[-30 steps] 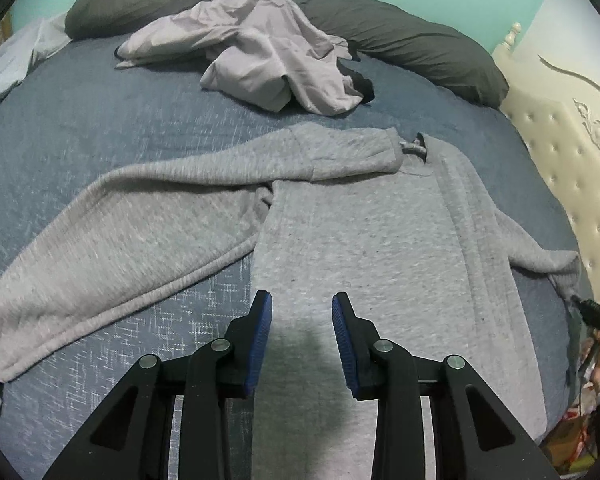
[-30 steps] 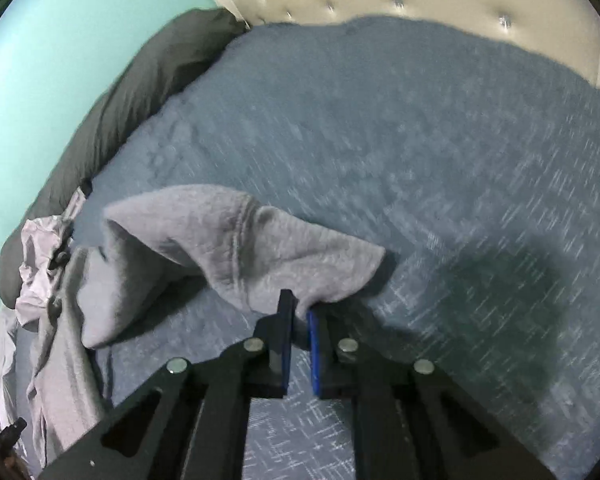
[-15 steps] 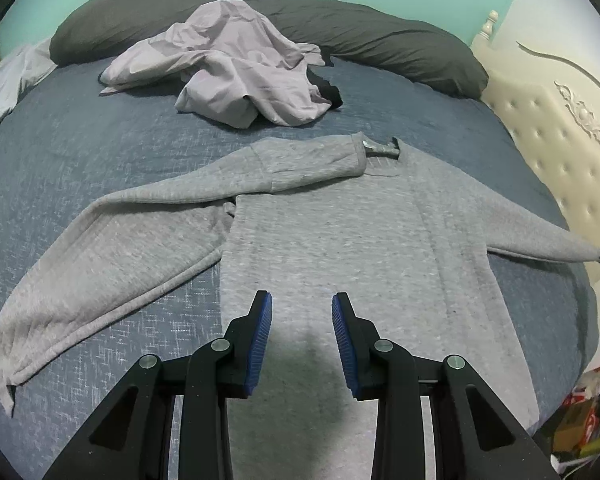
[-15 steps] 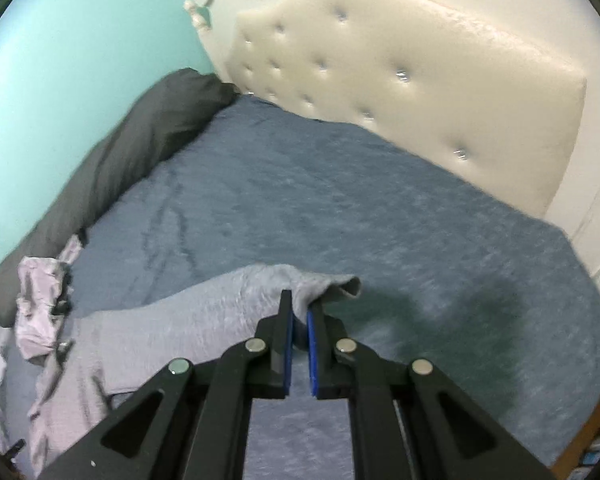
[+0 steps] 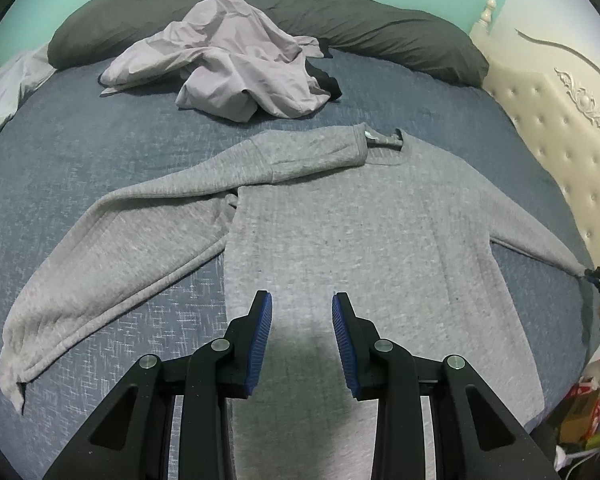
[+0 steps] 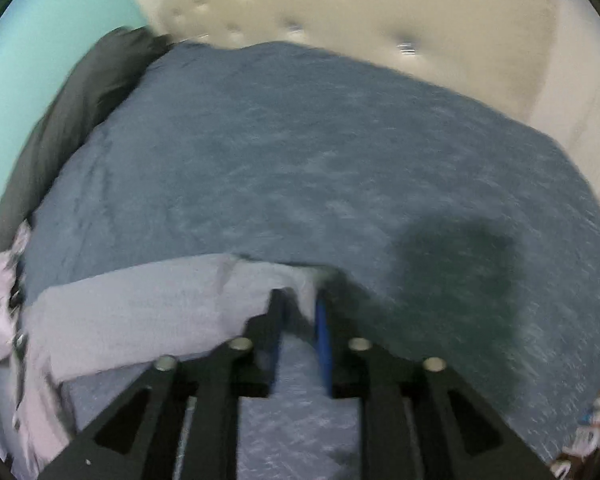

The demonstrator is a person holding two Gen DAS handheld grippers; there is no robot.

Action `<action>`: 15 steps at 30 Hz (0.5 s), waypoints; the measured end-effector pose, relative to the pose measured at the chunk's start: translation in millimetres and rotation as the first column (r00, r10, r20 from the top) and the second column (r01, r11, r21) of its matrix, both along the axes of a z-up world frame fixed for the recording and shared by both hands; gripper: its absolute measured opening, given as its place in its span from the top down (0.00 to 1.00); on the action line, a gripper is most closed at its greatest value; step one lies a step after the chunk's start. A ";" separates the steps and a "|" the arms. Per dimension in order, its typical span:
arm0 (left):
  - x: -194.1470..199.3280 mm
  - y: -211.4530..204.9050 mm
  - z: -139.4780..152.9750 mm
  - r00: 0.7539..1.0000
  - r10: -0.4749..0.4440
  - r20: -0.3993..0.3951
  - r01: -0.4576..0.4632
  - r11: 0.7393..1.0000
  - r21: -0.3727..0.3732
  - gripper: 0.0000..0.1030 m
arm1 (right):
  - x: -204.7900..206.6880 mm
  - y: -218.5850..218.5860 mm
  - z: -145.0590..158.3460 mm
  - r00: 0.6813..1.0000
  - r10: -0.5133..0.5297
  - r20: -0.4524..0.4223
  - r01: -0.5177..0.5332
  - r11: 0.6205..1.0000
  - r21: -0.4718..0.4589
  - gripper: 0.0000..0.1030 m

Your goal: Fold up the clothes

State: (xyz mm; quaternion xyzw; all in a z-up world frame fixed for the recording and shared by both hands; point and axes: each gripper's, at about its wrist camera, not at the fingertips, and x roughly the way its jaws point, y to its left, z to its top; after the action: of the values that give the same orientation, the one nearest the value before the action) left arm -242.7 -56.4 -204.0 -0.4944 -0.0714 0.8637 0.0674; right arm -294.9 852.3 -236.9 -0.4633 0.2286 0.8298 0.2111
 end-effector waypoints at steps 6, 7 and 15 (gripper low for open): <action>-2.1 9.4 -9.4 1.000 -0.013 0.007 0.013 1.000 0.019 0.67 | 6.7 -45.2 22.6 0.991 0.067 -0.114 -0.068 0.998 -0.002 0.73; -2.3 11.0 -11.4 1.000 -0.014 0.010 0.013 1.000 0.024 0.67 | 1.9 -60.2 23.1 0.984 0.117 -0.134 -0.123 0.992 -0.036 0.73; -5.7 17.1 -14.7 1.000 -0.008 0.005 0.007 0.998 0.060 0.67 | -65.4 -237.8 -19.3 0.855 0.471 -0.219 -0.519 0.771 -0.368 0.68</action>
State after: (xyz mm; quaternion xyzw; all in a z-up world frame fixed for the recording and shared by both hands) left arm -248.4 -39.3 -218.7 -0.4947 -0.0954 0.8596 0.0851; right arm -360.3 614.5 -256.2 -0.4928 0.2806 0.8131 -0.1316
